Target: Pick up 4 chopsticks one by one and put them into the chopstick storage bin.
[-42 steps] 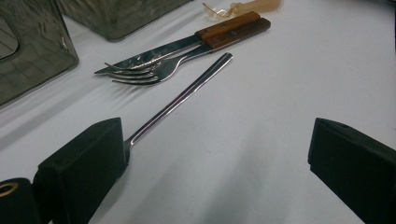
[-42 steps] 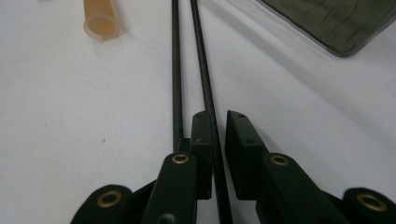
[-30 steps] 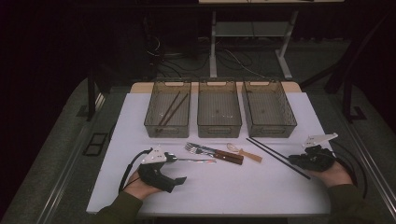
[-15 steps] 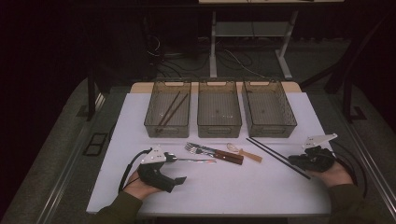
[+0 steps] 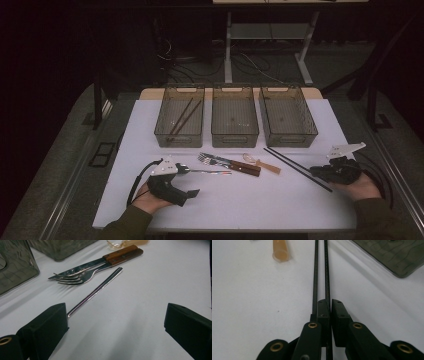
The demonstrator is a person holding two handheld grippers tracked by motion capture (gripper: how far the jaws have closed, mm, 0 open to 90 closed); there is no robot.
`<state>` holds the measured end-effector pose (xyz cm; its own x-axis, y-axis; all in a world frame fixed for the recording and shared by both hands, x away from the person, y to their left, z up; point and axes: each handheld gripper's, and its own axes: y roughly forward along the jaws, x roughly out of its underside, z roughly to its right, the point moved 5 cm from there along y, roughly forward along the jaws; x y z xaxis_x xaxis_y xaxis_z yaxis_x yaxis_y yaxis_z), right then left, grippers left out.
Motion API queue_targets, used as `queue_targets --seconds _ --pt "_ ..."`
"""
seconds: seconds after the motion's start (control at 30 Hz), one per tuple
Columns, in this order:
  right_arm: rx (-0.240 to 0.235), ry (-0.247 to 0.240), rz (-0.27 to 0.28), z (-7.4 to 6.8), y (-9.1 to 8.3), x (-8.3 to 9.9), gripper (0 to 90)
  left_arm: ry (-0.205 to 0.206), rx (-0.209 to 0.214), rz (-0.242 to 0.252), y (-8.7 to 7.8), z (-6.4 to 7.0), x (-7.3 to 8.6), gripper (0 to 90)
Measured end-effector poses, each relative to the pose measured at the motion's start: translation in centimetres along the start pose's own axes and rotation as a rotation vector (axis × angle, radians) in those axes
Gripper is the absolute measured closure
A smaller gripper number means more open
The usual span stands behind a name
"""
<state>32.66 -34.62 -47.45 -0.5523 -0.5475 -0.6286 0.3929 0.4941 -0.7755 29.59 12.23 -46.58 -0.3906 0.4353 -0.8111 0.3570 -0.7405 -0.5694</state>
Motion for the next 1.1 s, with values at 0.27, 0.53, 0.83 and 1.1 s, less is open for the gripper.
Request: queue_targets --seconds 0.27,0.53,0.83,1.1 --pt "-0.006 0.005 0.031 -0.1 -1.0 -0.3 85.2 0.003 0.004 0.0 0.0 0.1 0.0 3.9" --pt "-0.02 0.015 0.085 -0.3 -2.4 -0.7 85.2 0.003 0.006 0.002 0.0 0.1 0.0 3.9" --pt "-0.038 0.008 0.127 -0.8 -3.3 -1.1 85.1 0.005 0.005 0.002 0.1 0.1 0.0 3.6" --pt "-0.052 0.006 0.172 -1.5 -4.0 -1.7 85.2 0.007 0.008 0.007 0.0 0.1 -0.1 2.5"
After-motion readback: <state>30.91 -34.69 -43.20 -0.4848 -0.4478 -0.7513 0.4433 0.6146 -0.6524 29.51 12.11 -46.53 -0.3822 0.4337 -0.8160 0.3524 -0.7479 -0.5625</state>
